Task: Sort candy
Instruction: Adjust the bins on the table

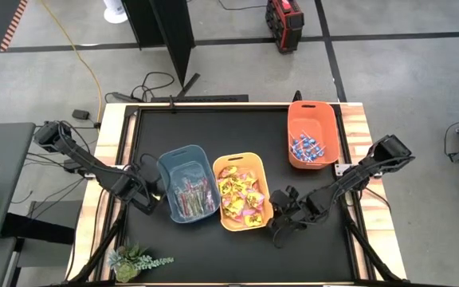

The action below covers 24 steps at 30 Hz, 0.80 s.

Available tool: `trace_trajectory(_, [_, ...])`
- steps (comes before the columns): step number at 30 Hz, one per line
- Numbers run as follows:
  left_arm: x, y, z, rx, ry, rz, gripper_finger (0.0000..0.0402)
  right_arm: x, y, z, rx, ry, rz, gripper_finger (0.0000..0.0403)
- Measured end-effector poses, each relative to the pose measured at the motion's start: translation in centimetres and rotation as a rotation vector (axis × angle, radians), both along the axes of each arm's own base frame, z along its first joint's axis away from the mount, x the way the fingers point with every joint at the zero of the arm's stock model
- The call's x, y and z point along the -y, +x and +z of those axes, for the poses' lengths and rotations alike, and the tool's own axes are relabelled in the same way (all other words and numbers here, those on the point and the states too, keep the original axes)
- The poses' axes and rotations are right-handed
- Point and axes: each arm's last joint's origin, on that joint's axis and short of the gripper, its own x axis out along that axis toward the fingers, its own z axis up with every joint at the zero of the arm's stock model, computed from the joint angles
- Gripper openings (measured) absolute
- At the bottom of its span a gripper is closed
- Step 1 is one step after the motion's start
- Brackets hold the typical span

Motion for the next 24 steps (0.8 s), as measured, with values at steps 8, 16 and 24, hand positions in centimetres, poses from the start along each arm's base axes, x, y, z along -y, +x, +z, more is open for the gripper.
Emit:
trace_trajectory(8, [-0.7, -0.3, 0.3, 0.079, 0.177, 0.067, 0.0000, 0.2, -0.4, -0.1, -0.044, -0.031, -0.004, 0.0000])
trace_trajectory(16, [-1.5, 1.3, 0.6, 0.100, 0.329, -0.061, 0.0000, 0.1, -0.8, 0.2, -0.112, -0.087, 0.035, 0.0000])
trace_trajectory(24, [-3.0, 3.1, 0.9, 0.063, 0.383, -0.149, 0.0000, -0.3, -1.2, 1.2, -0.214, -0.149, 0.059, 0.0000])
